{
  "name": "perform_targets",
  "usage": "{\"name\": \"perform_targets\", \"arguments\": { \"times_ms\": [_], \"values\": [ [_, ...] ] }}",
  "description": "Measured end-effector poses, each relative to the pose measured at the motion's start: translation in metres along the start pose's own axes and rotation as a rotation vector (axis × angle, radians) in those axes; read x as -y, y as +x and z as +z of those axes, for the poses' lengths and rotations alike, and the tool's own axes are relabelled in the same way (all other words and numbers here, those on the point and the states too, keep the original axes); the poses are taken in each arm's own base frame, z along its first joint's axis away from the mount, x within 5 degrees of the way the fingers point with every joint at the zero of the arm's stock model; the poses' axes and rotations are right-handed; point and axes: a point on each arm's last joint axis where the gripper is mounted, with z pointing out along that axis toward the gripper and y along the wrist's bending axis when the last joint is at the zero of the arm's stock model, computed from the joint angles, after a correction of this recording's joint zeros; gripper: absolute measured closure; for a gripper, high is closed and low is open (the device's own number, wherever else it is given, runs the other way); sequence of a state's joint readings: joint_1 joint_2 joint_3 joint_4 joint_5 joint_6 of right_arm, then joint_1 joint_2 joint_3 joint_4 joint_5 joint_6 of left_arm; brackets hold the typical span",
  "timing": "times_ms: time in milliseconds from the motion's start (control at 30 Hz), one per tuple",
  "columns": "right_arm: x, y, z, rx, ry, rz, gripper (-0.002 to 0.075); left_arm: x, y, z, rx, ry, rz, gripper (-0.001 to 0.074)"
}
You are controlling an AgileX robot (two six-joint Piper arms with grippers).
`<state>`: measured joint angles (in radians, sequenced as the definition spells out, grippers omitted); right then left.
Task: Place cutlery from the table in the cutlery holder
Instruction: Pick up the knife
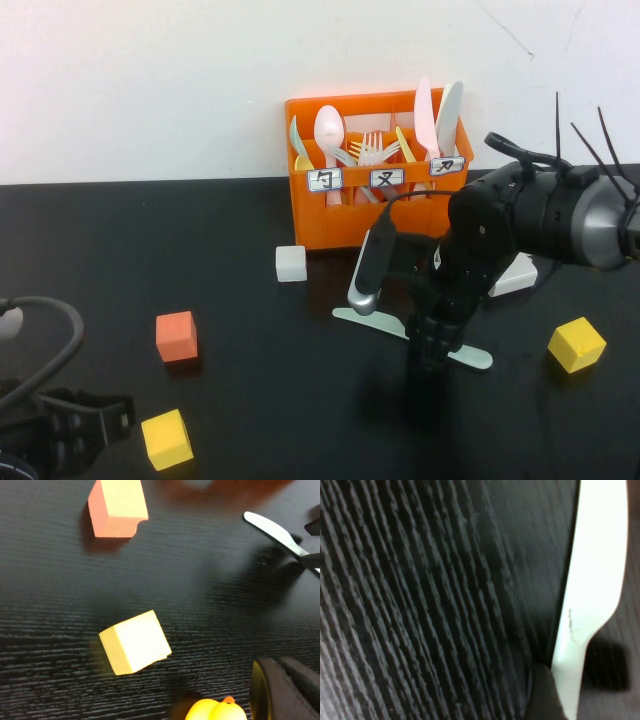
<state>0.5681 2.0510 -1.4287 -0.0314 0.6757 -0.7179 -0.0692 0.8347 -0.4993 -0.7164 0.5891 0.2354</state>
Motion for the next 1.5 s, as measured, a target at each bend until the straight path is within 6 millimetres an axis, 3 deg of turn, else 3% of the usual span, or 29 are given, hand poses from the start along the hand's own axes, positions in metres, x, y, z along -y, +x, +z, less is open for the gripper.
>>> {"name": "perform_targets", "arguments": {
  "times_ms": [233,600,833,1267,1500],
  "values": [
    [-0.002,-0.001,0.0,-0.007,-0.008,-0.004,0.0316,0.0,0.0,0.0,0.004,0.0,-0.002,0.0736],
    [-0.02,-0.013,-0.001,-0.032,-0.032,-0.033,0.0316,0.0,-0.001,0.0,0.008,0.002,-0.004,0.0736],
    [-0.018,-0.013,-0.001,-0.037,-0.008,-0.058,0.0314,0.001,-0.001,0.0,0.01,0.011,0.008,0.0736],
    [-0.006,-0.013,-0.008,-0.14,0.037,-0.05,0.0317,0.001,-0.001,0.0,0.011,0.014,0.022,0.0736],
    [0.015,-0.018,-0.021,-0.085,-0.011,0.149,0.0317,0.001,-0.001,0.0,0.011,0.014,0.023,0.0736]
  ]
}}
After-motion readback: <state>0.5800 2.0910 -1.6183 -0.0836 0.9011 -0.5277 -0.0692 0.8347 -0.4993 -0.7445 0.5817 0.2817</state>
